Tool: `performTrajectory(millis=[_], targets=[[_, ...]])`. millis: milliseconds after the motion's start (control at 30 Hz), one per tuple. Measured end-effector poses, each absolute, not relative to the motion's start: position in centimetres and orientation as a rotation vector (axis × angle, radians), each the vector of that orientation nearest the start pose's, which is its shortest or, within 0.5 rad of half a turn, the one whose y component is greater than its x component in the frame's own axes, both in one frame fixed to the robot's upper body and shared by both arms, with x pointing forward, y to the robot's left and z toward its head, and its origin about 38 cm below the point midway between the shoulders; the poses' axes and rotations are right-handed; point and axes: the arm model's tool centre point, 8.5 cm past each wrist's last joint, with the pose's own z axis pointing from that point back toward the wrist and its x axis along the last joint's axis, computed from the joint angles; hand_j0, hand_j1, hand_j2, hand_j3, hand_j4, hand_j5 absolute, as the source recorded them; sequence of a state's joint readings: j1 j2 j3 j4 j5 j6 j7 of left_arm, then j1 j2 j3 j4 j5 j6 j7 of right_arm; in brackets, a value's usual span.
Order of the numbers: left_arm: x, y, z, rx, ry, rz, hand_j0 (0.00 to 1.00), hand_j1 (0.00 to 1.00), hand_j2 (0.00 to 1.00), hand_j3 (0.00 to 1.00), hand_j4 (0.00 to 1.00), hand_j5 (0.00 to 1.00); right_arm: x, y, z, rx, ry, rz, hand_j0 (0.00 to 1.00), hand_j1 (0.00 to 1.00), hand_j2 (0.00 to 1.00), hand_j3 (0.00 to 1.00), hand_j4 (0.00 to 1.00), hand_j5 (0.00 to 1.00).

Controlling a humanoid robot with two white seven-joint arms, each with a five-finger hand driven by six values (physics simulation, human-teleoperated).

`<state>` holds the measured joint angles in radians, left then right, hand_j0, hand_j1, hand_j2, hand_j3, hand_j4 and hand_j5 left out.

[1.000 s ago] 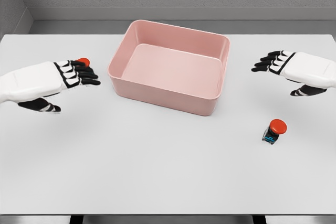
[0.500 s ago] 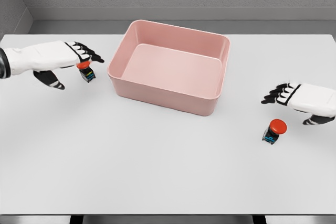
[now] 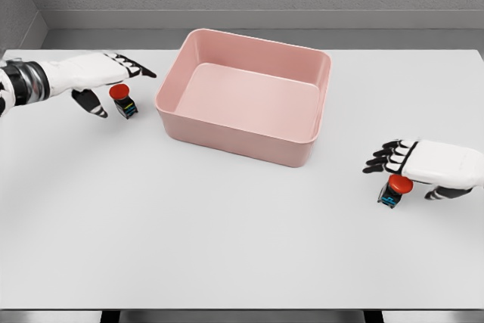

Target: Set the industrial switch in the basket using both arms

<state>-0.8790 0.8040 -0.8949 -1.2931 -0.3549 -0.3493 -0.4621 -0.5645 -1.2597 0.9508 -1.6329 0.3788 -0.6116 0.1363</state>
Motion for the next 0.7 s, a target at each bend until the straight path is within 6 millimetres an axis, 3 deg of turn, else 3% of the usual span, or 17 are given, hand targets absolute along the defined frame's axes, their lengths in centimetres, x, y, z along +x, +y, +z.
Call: performTrajectory(millis=[133, 233, 633, 700], targets=[[49.0, 29.8, 21.0, 0.528, -1.207, -1.969, 1.0, 1.0, 1.0, 1.0, 1.0, 1.0, 33.7, -36.8, 18.5, -0.314, -1.305, 2.185, 1.0, 1.0, 1.0, 1.0, 1.0, 1.0], [49.1, 29.5, 20.7, 0.534, -1.199, -1.977, 0.92, 0.92, 0.92, 0.92, 0.92, 0.92, 33.6, -36.4, 18.6, -0.306, -1.317, 2.191, 1.0, 1.0, 1.0, 1.0, 1.0, 1.0], [49.9, 30.0, 19.8, 0.561, -1.151, -1.973, 0.79, 0.79, 0.79, 0.79, 0.79, 0.79, 33.2, -35.3, 18.5, -0.279, -1.346, 2.203, 1.0, 1.0, 1.0, 1.0, 1.0, 1.0], [49.9, 30.1, 19.8, 0.563, -1.149, -1.974, 0.77, 0.77, 0.77, 0.77, 0.77, 0.77, 33.1, -35.2, 18.5, -0.275, -1.349, 2.206, 0.96, 0.96, 0.96, 0.96, 0.96, 0.96]])
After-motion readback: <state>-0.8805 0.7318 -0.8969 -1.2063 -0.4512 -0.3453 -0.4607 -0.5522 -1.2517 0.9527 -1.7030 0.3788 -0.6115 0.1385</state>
